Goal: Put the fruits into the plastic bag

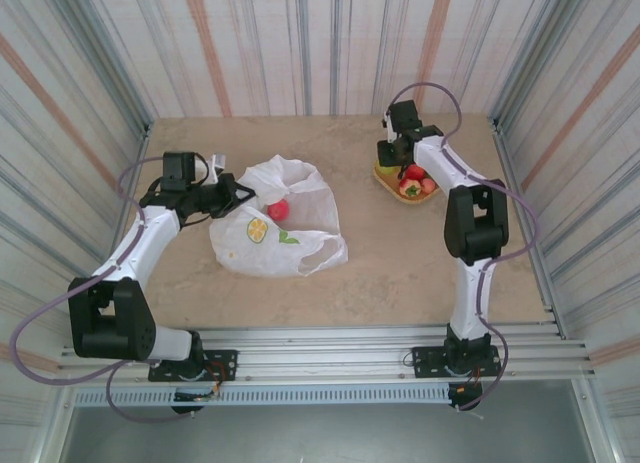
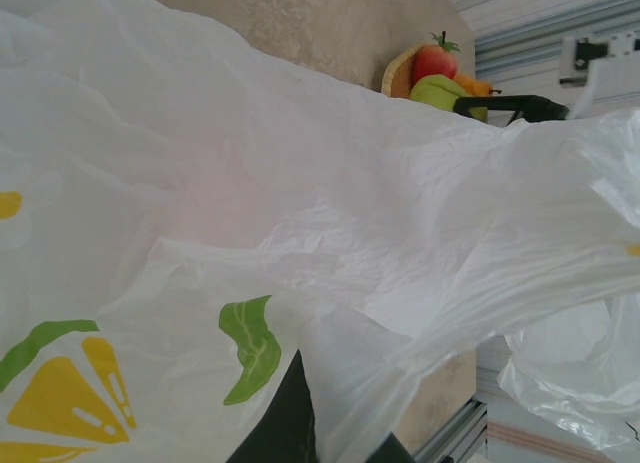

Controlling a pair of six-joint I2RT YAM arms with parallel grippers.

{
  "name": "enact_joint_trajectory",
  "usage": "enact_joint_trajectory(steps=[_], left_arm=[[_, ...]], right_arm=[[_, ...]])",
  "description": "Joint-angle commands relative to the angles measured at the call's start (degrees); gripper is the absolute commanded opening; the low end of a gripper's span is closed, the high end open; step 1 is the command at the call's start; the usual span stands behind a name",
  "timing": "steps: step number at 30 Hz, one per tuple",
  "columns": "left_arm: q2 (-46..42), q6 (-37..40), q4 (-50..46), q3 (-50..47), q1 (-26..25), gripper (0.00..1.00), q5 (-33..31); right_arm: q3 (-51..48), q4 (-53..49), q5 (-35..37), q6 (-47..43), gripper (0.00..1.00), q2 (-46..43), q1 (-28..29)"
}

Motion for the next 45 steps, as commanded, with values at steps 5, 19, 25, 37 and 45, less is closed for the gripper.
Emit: enact_joint_trajectory(steps=[5,19,25,37,45], left_arm=[[0.47,-0.38,0.36,-0.67,0.45,0.0,0.89],[0.82,-1.46,1.31,-1.07,-0.33,0.0,1.37],[1.1,-1.45,1.36,-1.24,-1.0,0.0,1.02],[1.72,-2.22,2.04,-1.33,-1.13,0.0,3.34],[0.65,-2.79,2.68,-1.68,-1.13,0.0,3.83]], right_arm=[[-13.55,5.42,-10.98,8.4,0.23,-17.89,2.08],[-42.74,19.66,-30.29,21.39,0.23,-41.82,11.11],[-40.67,20.98,-31.85,22.36,0.23,-38.93,14.71],[-41.47,38.51,-25.99,27.61,0.2,-26.3,20.89],[-43.51,51.51,-15.33,34.21,0.21,-19.81,27.72]])
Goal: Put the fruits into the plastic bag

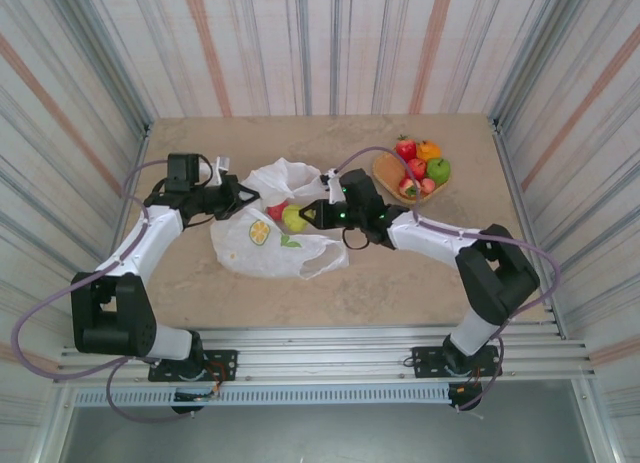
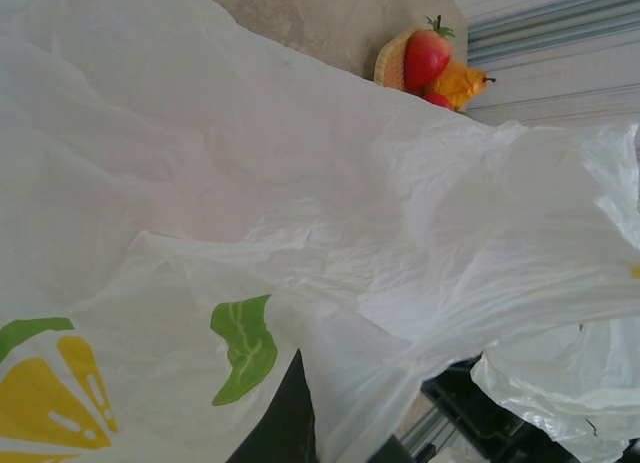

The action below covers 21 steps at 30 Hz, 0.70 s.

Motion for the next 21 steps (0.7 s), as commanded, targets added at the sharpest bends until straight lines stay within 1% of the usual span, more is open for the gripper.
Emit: enact_joint_trajectory(steps=[1,5,9,15,18,21], left_arm=[[-0.7,-0.62,0.98,-0.76,-0.26,0.0,1.66],[-0.68,-0.75,1.0,-0.78,-0.26,0.0,1.74],[-0.87,-0.87,1.25,-1.0,-0.34,0.0,1.96],[-0.62,-0.99,1.32,-1.05,-0.43,0.0,1.8],[-0.36,-1.08,1.28,-0.97,-0.43,0.0,1.67],[-0.43,-1.04,1.31,-0.87,-0.43,0.0,1.44]], right_arm=[[-0.46,8.79,7.37,5.29,0.21,3.76,2.39],[2.15,12.5,9.45,8.28,0.21,8.11,4.95],[4.71,11.99,10.69,9.32,0.23,11.38,7.31],[6.59,15.17,6.41,12.87,0.26,16.16,8.49],[9.23,11.1,5.07,12.73,0.31,18.25,8.88],[9.38,9.06,4.3,11.91,0.43,17.93,8.33]])
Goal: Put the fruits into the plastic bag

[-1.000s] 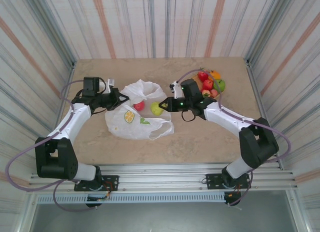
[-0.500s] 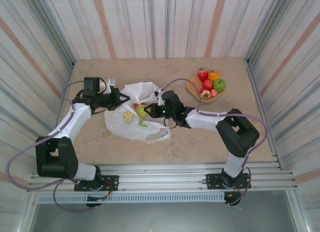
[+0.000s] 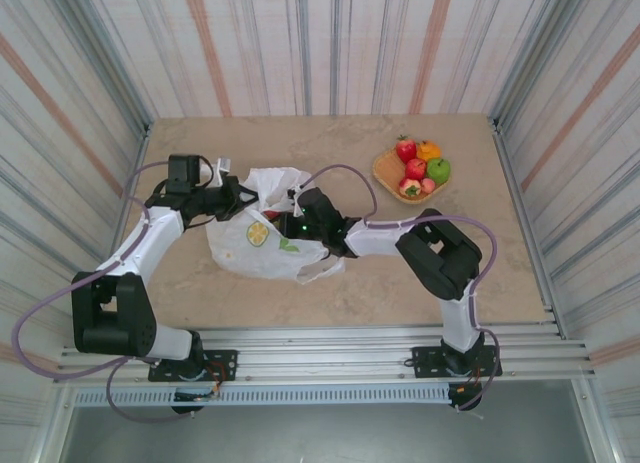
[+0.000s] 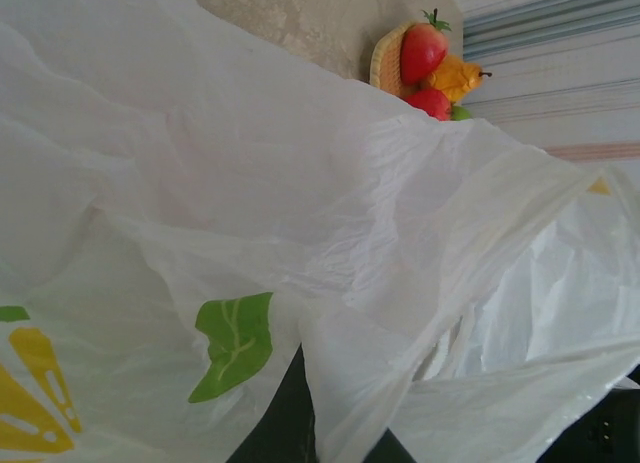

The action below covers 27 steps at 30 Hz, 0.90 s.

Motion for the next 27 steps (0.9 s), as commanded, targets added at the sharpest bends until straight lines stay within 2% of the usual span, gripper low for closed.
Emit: enact_joint_trajectory(steps=[1,5,8,15,20,27], left_arm=[[-0.66,-0.75,0.23,-0.18,-0.21,0.0,0.74],[-0.88,-0.14,-0.12,-0.22,-0.21,0.0,0.02],[-0.46,-0.09,-0.21,-0.02,-0.15,0.0,0.27],[-0.04,1.03,-0.3,-0.15,0.09,0.0,-0.17],[-2.14,5.18,-0.38,-0.89,-0.5,0.0,-4.43],[-3.12,11.31,0.0,-1.47,-2.54,0.0,-6.54]], right_arm=[[0.86,-2.55,-1.92,0.18,0.47,-0.71,-0.63],[-0.57,-6.21,-3.27,-2.55,0.62,-5.2,-2.48],[-2.67,-8.98,-2.64,-4.95,0.67,-9.38,-3.01],[-10.38,-13.75,2.0,-8.99,0.7,-20.83,-4.8],[-14.53,-16.76,10.18,-10.91,0.7,-28.16,-6.21],[-15.56,-16.11,20.92,-6.49,0.71,-30.66,-6.45]])
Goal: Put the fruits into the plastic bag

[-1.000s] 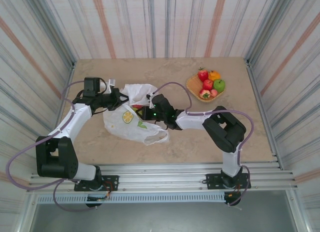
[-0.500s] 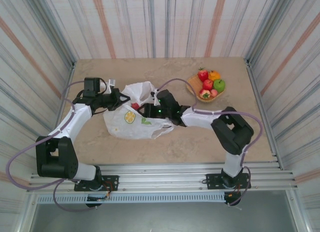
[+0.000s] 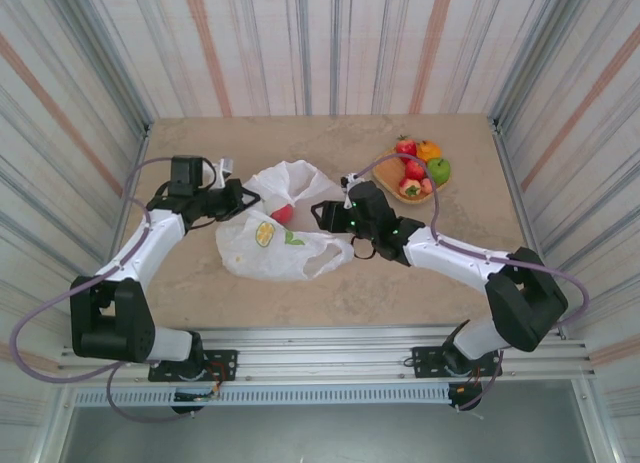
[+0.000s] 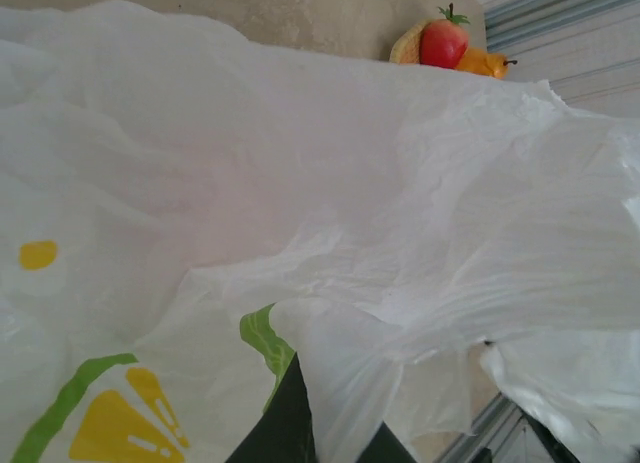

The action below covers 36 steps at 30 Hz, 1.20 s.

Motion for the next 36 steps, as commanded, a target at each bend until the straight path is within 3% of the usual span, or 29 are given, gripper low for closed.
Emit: enact_joint_trajectory(steps=[1,8,13,23,26,29,36], left_arm=[[-1.37,5.53,0.23,-0.54,-1.26,0.0,-1.31],[-1.26,7.94,-0.13,-0.48,-2.65,0.0,-1.53],[-1.34,7.99,-0.39,-0.18,-2.63,0.0,-1.79],[-0.52,7.01,-0.38,-0.11,-2.58,0.0,-1.83],[-0.38,6.3,-0.42,-0.04,-2.6,0.0,-1.69],[-0.38,5.42,-0.36,0.22,-2.64,0.0,-1.56],[-0.55,4.45,-0.39,0.36,-2.57,0.0,-0.77]], right_arm=[[-0.44,0.4,6.69,1.8,0.71,-0.26,0.03],[2.92,1.27,1.68,-3.8,0.72,2.07,0.05],[4.28,-9.96,5.87,-11.82,0.73,-1.28,-0.57],[-2.93,-7.29,-0.12,-10.3,0.77,-14.55,-11.26],[-1.21,-12.39,5.03,-12.98,0.8,-15.74,-14.68],[1.39,-18.02,9.96,-16.4,0.85,-13.53,-19.5],[12.45,-29.24,10.19,-22.08,0.86,0.46,-27.02]])
